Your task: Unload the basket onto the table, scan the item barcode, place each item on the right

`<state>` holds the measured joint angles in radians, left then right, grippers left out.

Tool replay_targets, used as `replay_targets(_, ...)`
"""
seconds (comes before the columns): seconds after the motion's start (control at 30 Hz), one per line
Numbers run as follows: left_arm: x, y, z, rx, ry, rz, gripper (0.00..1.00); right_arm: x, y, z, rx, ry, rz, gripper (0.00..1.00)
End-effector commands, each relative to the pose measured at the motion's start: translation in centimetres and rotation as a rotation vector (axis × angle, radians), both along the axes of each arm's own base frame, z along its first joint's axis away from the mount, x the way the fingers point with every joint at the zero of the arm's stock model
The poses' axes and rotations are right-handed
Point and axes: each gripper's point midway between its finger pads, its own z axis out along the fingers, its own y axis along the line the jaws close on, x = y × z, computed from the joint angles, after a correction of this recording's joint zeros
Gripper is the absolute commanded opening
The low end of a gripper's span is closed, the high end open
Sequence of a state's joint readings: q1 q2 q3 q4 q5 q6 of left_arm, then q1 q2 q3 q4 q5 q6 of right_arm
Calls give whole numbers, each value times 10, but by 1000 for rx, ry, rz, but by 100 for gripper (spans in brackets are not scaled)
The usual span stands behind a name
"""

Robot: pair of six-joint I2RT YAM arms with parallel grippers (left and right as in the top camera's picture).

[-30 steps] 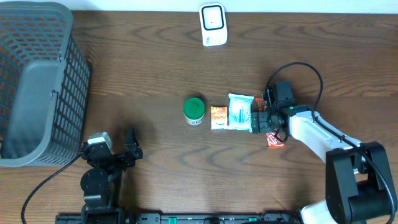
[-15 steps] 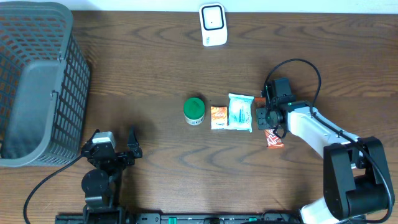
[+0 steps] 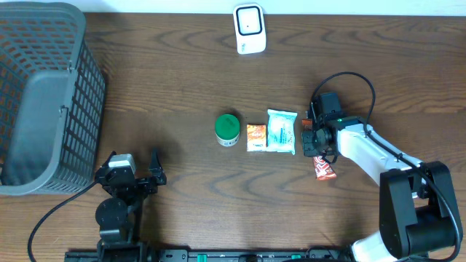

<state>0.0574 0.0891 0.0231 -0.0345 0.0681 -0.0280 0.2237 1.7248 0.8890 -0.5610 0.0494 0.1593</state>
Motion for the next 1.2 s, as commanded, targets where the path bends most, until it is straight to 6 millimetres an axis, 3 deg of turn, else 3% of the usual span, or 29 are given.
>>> replay_targets(0.0, -2, 1, -17, 6, 52, 2, 98, -56, -9, -42, -23, 217, 7, 12)
replay_targets(0.2, -2, -1, -16, 6, 46, -6, 98, -53, 14, -26, 99, 248, 15, 7)
replay_targets(0.47, -2, -1, -12, 7, 30, -5, 98, -50, 58, 22, 343, 349, 8, 1)
replay_targets(0.6, -2, -1, -4, 10, -8, -5, 98, -60, 86, 52, 608, 451, -41, 1)
replay_targets(0.73, -3, -1, 0, 10, -24, -5, 98, -58, 106, 86, 895, 478, -46, 2)
replay_targets(0.9, -3, -1, 0, 10, -24, -5, 98, -44, 119, 133, 1233, 385, 35, 1)
replay_targets(1.17, -3, -1, 3, 11, -37, -5, 98, -9, 119, 184, 1544, 73, 254, 1)
